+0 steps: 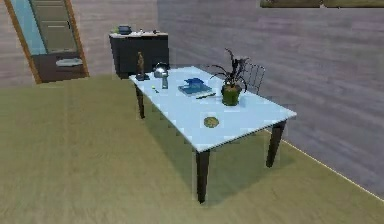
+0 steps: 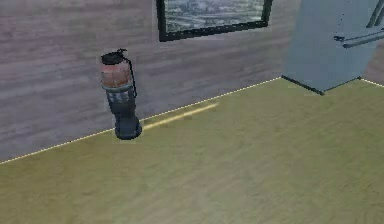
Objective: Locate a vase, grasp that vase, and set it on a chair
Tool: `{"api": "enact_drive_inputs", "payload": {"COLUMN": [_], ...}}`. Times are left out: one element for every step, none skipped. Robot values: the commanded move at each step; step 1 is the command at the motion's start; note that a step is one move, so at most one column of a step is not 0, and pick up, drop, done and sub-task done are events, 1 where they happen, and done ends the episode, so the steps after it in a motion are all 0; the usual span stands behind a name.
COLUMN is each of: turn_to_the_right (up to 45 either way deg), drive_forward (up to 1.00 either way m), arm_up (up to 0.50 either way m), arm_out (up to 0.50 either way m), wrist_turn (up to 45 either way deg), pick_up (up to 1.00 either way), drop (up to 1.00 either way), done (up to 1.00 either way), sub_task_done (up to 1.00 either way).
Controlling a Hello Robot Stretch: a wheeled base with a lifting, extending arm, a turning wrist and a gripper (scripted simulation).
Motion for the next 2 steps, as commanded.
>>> {"api": "enact_drive_inputs", "payload": {"turn_to_the_right": [45.0, 45.0], "drive_forward": [0.0, 0.0], "arm_up": [0.0, 0.0], "arm_out": [0.0, 0.0], "wrist_turn": [0.0, 0.0], "pick_up": [0.0, 0.0], "drop": [0.0, 0.0], "done": [0.0, 0.0], "sub_task_done": [0.0, 0.0]}}
